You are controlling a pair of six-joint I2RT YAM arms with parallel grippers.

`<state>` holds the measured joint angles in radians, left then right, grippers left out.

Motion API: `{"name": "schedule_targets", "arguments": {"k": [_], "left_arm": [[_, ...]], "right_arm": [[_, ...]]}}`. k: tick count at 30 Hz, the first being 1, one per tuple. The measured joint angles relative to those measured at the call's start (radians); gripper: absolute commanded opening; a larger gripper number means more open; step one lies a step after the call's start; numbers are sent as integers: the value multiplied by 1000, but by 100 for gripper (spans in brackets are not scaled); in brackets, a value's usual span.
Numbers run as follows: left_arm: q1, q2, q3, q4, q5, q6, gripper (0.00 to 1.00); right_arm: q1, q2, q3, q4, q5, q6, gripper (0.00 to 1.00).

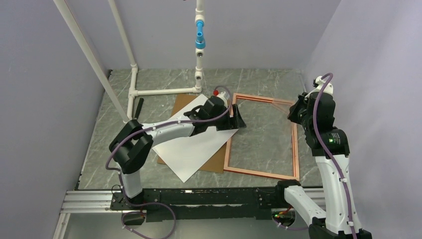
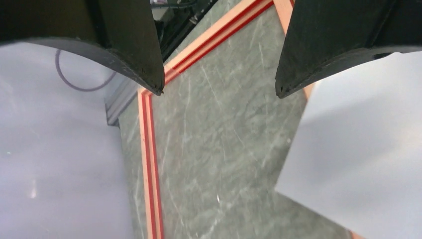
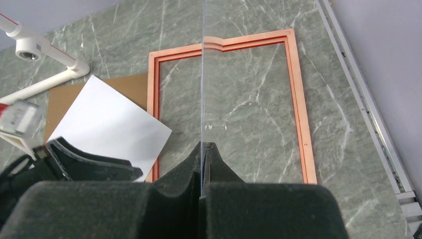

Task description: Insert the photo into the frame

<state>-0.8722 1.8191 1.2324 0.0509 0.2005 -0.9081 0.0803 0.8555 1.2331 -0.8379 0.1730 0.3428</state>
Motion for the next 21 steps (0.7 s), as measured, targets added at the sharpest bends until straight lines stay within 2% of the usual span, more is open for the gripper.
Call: {"name": "schedule_targets", "arguments": {"k": [4, 6, 10, 13, 15, 21], "left_arm": [[3, 45, 170, -174, -96, 83, 93], [-12, 125, 338, -311, -172, 138, 97], [-66, 316, 671, -535, -318, 251, 98], [-108, 441, 841, -663, -389, 333, 99], [-129, 500, 886, -721, -420, 378, 99], [-155, 583, 882, -833, -498, 466, 98]], "right_arm": [[0, 3, 0, 0, -1, -1, 0], [0, 5, 0, 0, 0, -3, 0], [0, 9, 0, 0, 0, -7, 0], [0, 10, 0, 0, 1, -12, 0], [0, 10, 0, 0, 1, -14, 0], [0, 10, -14, 0, 1, -19, 0]]}}
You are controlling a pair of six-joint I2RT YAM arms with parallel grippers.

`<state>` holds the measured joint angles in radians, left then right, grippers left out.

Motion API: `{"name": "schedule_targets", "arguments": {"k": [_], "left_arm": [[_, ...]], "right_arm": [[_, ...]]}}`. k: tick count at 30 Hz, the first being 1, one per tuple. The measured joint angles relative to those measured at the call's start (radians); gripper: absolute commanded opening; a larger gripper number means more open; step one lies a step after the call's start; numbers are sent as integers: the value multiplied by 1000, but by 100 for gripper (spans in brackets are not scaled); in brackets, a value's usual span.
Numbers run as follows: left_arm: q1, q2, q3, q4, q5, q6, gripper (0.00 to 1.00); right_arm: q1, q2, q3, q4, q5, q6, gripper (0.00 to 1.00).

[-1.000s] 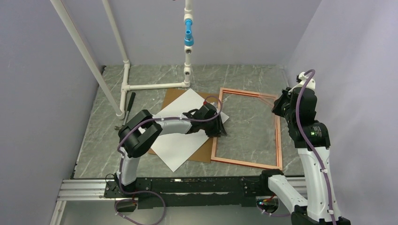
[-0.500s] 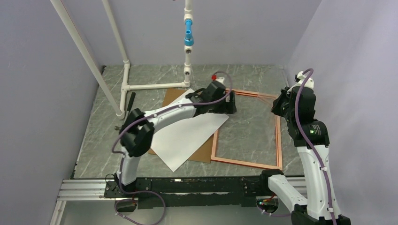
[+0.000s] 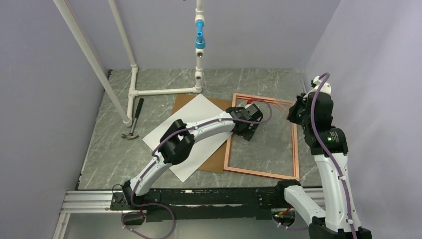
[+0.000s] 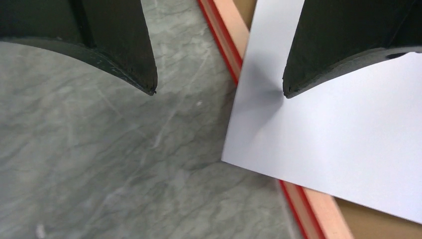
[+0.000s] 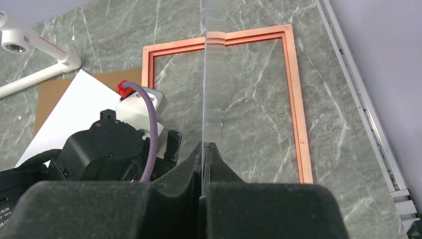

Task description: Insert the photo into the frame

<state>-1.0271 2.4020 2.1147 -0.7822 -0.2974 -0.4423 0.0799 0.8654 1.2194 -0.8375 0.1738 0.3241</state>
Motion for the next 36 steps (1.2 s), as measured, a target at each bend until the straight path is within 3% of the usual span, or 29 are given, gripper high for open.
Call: {"name": "schedule_targets", "arguments": {"k": [4, 10, 17, 21, 26, 36], "left_arm": [[0, 1, 0, -42, -67, 8, 91], [15, -2, -49, -63, -160, -16, 70], [50, -90, -202, -10, -167, -62, 64], [82, -126, -258, -9, -171, -84, 66], [131, -207, -385, 27, -160, -103, 85], [270, -425, -700, 236, 43, -164, 84]], "right_arm": [[0, 0, -3, 0, 0, 0, 0], [0, 1, -3, 0, -1, 0, 0], [0, 3, -3, 0, -5, 1, 0], [0, 5, -3, 0, -19, 1, 0], [0, 8, -3, 0, -28, 1, 0], [0, 13, -3, 0, -54, 1, 0]]}}
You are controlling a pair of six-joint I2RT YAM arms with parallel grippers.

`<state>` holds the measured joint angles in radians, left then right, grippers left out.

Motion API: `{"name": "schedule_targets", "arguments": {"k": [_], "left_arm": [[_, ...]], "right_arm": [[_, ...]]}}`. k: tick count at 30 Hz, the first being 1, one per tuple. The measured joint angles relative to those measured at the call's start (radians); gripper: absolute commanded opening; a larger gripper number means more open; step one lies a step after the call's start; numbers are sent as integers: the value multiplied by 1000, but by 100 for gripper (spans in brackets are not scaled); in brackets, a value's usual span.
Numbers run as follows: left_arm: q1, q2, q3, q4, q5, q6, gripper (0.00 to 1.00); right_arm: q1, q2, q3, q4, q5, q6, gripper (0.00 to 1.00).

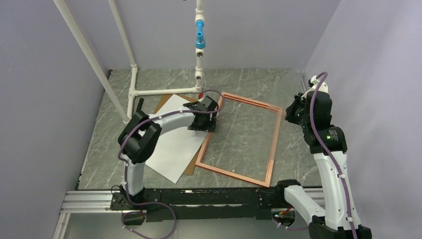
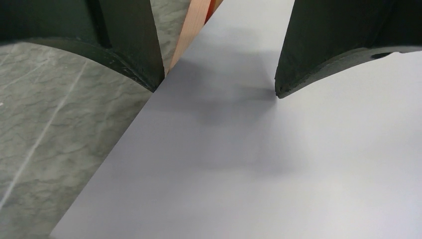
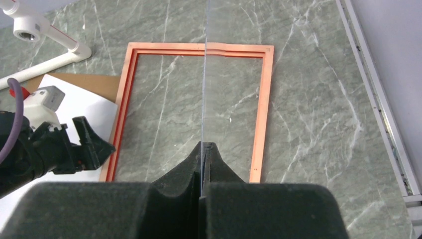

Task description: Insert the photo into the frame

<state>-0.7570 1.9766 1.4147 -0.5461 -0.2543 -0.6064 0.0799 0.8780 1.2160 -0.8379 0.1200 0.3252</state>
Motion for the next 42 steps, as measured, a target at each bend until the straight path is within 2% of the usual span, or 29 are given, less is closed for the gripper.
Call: {"name": "schedule_targets", "arguments": {"k": [6, 14, 21, 31, 42], "left_arm": [[42, -32, -66, 40, 32, -42, 85], [74, -77, -111, 68, 67, -87, 95], [152, -173, -216, 150, 175, -127, 98], [176, -217, -341, 283, 403, -191, 93], [142, -238, -418, 395, 515, -235, 92]], "right_arm": [[0, 0, -5, 4, -19, 0, 0], [-1, 10, -18, 8, -55, 0, 0], [-1, 14, -35, 8, -83, 2, 0], [-1, 23, -53, 8, -122, 5, 0], [-1, 24, -69, 9, -149, 7, 0]]}}
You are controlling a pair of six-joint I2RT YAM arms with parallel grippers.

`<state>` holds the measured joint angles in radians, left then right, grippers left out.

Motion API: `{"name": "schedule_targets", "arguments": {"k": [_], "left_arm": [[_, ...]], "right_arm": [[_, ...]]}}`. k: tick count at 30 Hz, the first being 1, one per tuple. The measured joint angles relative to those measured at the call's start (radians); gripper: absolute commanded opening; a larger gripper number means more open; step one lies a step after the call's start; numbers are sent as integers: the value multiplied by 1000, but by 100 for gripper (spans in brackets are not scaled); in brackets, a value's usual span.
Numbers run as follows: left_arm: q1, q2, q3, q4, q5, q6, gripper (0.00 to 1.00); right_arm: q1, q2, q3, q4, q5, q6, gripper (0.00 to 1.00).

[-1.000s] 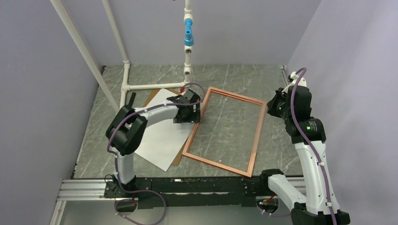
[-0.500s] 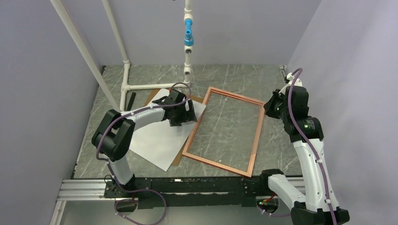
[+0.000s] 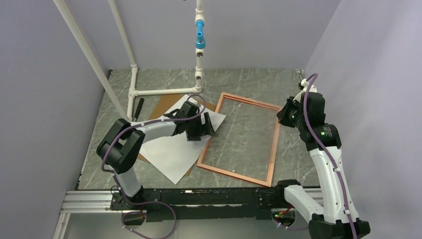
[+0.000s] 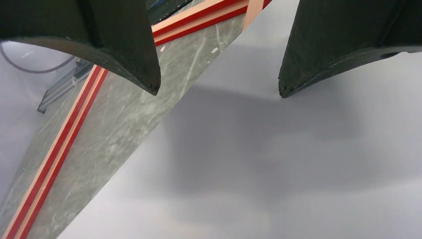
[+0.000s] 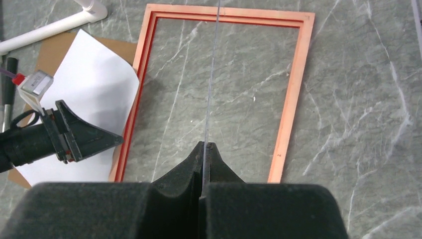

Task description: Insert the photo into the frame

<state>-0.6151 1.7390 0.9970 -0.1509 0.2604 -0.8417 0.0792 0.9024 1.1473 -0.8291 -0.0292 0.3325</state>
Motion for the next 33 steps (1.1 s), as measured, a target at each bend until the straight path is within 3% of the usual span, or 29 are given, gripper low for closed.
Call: {"name": "schedule_targets", "arguments": {"k": [10, 27, 33], "left_arm": [[-79, 21, 41, -75, -26, -12, 97], [165, 45, 58, -63, 1, -12, 97], [193, 27, 30, -30, 11, -6, 94]], "right_arm": [[0, 2, -15, 0, -17, 0, 0], [0, 2, -16, -1, -44, -1, 0], [0, 2, -16, 0, -75, -2, 0]]}}
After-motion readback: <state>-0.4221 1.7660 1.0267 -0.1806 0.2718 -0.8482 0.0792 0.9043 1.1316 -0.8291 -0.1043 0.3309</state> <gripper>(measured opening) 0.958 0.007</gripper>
